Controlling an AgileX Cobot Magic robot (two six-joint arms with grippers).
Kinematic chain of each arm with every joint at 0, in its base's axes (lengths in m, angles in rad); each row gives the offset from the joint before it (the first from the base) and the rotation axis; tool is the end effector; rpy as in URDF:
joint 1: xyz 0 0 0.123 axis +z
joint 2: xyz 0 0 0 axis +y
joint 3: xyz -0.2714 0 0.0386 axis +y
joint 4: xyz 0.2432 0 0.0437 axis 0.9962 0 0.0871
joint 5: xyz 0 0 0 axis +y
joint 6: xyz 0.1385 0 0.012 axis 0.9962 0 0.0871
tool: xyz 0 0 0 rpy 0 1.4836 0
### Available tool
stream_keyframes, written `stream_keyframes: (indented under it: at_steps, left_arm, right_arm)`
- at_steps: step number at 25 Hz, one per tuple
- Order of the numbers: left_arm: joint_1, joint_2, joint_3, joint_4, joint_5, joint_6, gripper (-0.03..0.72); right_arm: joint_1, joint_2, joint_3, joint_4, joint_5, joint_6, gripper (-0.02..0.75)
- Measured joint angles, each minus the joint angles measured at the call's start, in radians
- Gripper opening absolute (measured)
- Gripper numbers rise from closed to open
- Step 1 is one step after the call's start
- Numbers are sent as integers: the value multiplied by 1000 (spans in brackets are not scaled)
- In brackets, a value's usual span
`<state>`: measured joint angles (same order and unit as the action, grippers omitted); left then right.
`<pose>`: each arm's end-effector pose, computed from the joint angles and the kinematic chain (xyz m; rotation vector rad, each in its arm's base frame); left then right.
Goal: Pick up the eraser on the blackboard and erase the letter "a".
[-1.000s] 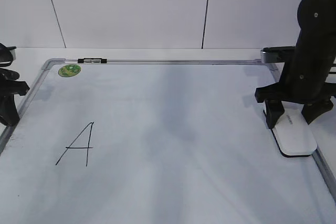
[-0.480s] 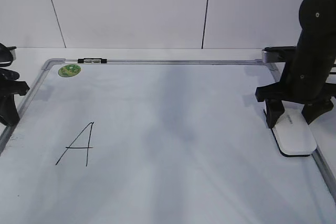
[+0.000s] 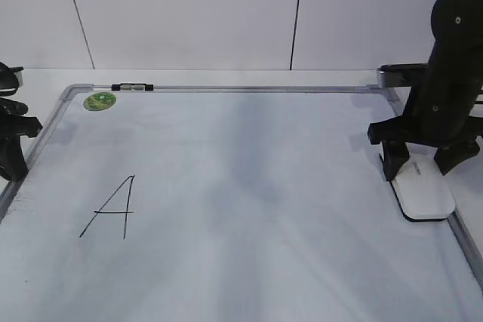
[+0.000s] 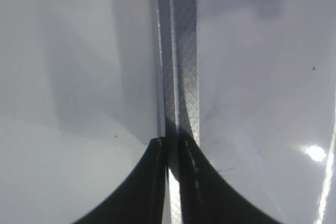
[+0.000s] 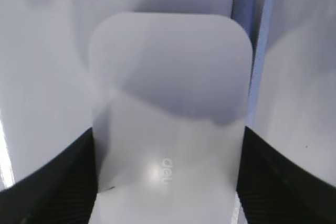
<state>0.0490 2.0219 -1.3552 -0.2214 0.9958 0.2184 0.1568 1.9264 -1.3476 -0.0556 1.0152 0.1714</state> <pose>0.3728 -0.0074 0.0977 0.0749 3.1072 -0.2873 0.3636 0.0508 0.1289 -0.0203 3.0700 -0.0569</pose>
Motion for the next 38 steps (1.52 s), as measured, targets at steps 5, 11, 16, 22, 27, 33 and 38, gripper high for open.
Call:
stream_keyframes:
  at_steps: [5, 11, 16, 22, 27, 33, 38]
  left_arm:
    - [0, 0, 0, 0, 0, 0, 43]
    - [0, 0, 0, 0, 0, 0, 44]
    - [0, 0, 0, 0, 0, 0, 44]
    - [0, 0, 0, 0, 0, 0, 47]
    - [0, 2, -7, 13, 5, 7, 162]
    - [0, 22, -152, 19, 155, 10, 382]
    - [0, -42, -283, 19, 205, -24, 400]
  right_arm:
    - [-2, -14, 0, -9, -9, -2, 599]
    - [-2, -15, 0, -11, -9, -2, 610]
    - [-2, -34, 0, -16, -9, -2, 612]
    - [-2, -115, -68, -19, 65, -12, 612]
    - [-2, -181, -78, -19, 108, -30, 612]
    - [-2, -190, -78, -11, 158, -64, 612]
    - [-2, -250, -78, 15, 178, -84, 603]
